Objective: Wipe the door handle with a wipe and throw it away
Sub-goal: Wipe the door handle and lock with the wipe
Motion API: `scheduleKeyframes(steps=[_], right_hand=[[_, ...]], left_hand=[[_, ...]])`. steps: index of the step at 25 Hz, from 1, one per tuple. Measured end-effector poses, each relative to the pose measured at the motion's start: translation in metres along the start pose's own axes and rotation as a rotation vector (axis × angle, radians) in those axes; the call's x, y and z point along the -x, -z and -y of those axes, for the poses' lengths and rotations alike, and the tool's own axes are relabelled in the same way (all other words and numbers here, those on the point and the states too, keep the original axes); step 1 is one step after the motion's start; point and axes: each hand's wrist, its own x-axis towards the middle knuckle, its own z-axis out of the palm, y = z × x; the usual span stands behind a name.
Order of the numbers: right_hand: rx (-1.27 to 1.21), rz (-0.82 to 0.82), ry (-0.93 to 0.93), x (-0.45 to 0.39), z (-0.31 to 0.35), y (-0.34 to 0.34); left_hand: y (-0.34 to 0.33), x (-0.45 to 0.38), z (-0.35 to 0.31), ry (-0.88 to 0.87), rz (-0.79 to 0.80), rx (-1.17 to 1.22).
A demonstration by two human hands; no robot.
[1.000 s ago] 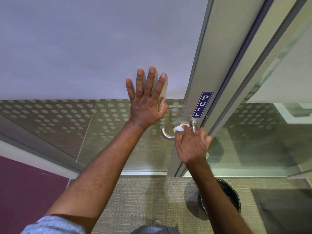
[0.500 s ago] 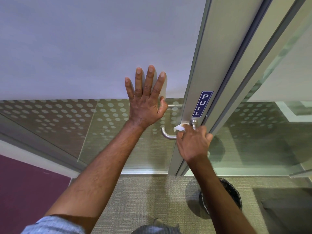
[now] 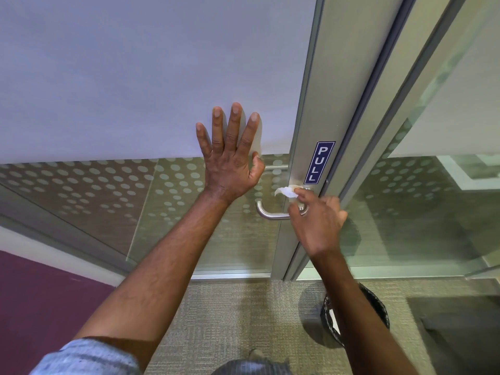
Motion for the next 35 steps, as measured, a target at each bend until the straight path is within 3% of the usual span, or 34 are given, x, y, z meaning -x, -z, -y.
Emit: scheduleKeyframes(steps=[4,7,13,16,23,27,30,32,35], right_hand=[[-0.963,-0.021,-0.252,0.002,-0.012,0.027],[-1.309,-0.008,-0.383,0.019,-0.036,0.033],[-1.416,-0.018,-0.856,0.043,-0.061,-0.019],[-1.458,0.045,-0.941,0.031,-0.048,-0.052],[-1.944,-0.136,-1.020,-0.013,-0.004,-0.083],[-2.301,-0.038,-1.001,-0.003,-0.009,-0.081],[-2.516,0.123,-0.919,0.001,-0.010,-0.079],[-2.577,0.206,-0.833,-0.002,-0.008,-0.079],[-2.605,0.192,-0.831,-0.002,-0.010,-0.082]], left_hand=[[0.000,0.000,-0.001,0.007,0.012,0.001],[0.000,0.000,0.001,0.003,0.003,-0.005],[-0.002,0.000,0.000,0.004,-0.002,-0.010],[-0.002,-0.001,0.001,0.003,0.003,-0.015],[-0.006,0.001,0.002,0.001,-0.016,-0.048],[-0.009,0.001,0.002,0.000,-0.033,-0.063],[-0.009,0.000,0.001,0.001,-0.037,-0.062],[-0.008,0.000,0.001,0.003,-0.039,-0.061],[-0.008,0.000,0.000,0.000,-0.039,-0.060]])
